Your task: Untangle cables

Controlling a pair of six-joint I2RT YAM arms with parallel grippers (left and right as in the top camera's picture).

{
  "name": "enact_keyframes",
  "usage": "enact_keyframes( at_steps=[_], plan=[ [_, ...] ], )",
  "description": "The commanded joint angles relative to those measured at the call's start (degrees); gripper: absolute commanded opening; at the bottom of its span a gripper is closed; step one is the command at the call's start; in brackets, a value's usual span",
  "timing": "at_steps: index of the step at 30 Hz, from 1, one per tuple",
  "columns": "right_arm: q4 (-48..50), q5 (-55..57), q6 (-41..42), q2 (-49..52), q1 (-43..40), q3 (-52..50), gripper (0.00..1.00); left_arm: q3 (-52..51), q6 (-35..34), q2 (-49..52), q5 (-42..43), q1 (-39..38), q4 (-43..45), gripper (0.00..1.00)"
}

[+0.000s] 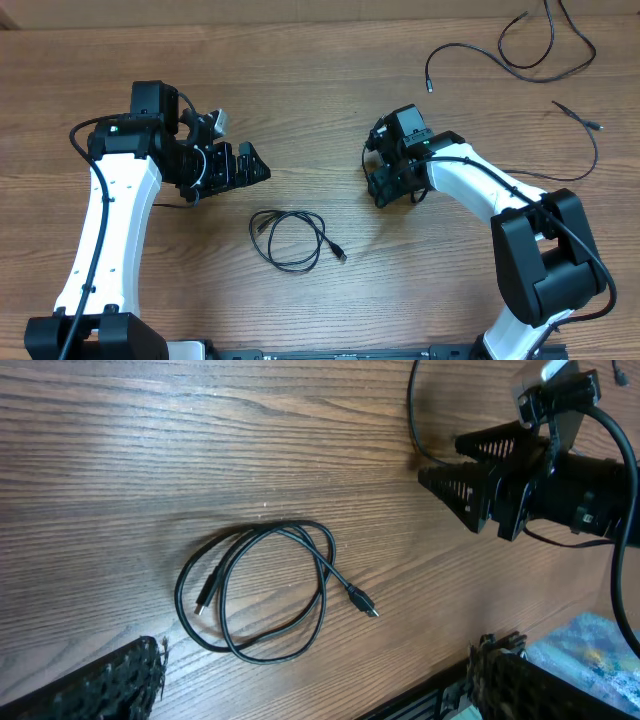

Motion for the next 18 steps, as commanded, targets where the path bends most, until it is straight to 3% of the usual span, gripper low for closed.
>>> enact_keyframes(
  at_steps=[1, 11, 13, 18],
  plan=[
    [0.4, 0.8, -2.6, -0.5, 0.2, -1.4, 0.68, 0.1, -0.5, 0.0, 0.1, 0.0, 0.0, 0.99],
    [1.0, -2.0, -2.6, -0.5, 0.2, -3.3, 0.58, 0.1, -0.5, 0.0, 0.1, 0.0, 0.0, 1.00],
    [1.2, -2.0, -2.5, -0.5, 0.2, -3.3, 0.49, 0.1, -0.5, 0.0, 0.1, 0.0, 0.0, 1.00],
    [3.9, -1.4, 3.3, -0.5, 0.0, -2.8, 0.10, 0.0, -0.5, 0.0, 0.1, 0.0, 0.0, 1.00]
  ],
)
